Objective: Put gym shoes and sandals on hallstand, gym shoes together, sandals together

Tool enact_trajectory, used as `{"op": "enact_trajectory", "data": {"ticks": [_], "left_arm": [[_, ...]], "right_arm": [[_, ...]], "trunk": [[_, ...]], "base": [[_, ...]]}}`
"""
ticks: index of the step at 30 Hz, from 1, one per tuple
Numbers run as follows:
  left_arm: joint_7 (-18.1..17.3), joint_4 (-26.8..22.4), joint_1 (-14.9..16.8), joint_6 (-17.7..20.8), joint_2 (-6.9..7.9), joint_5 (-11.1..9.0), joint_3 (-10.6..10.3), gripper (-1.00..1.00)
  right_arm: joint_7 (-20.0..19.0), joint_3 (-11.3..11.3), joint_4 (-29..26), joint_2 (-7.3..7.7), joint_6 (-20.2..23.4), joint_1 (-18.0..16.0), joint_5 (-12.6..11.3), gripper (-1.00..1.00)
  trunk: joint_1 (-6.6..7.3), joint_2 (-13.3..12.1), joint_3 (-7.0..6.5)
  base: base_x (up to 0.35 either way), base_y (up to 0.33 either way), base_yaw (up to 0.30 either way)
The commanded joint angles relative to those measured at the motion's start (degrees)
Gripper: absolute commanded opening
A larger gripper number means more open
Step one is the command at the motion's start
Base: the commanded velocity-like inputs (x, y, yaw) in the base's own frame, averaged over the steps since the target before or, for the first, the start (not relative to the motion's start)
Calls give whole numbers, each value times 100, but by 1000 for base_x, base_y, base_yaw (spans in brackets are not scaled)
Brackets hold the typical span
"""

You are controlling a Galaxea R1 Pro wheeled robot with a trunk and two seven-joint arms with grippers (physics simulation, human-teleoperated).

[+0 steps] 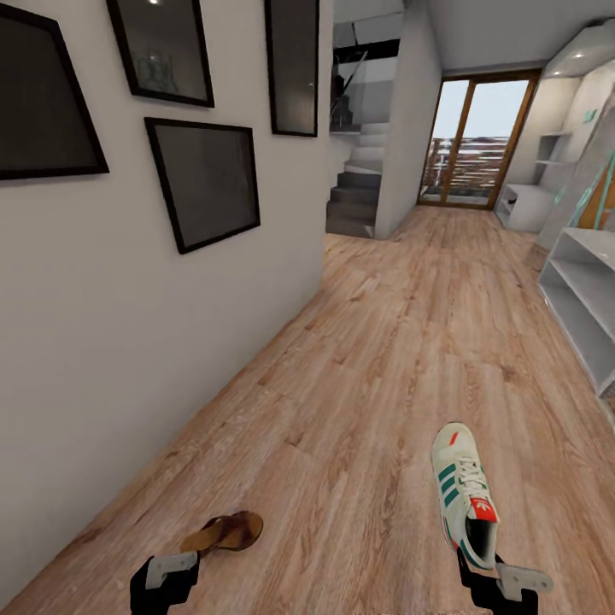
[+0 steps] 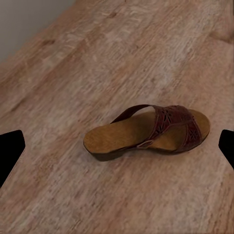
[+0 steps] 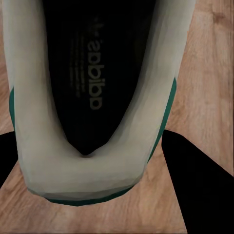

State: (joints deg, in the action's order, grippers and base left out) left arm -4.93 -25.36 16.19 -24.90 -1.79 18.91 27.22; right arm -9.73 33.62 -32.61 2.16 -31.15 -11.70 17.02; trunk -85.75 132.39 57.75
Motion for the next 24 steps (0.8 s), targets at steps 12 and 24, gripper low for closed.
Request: {"op": "enact_trajectory", "data": {"ticks": [12,24], "left_arm": [[-52,5,5,-15,-5,16,47,100],[-52,5,5,-15,-5,16,47,100]], "right_arm": [[-55,48,0,-5,-22,-8,26,-100],[-55,48,0,-5,-22,-8,28,-100]], "trunk": [[1,2,5],[1,2,5]], "base": [[0,306,-268],[0,306,-268]]}}
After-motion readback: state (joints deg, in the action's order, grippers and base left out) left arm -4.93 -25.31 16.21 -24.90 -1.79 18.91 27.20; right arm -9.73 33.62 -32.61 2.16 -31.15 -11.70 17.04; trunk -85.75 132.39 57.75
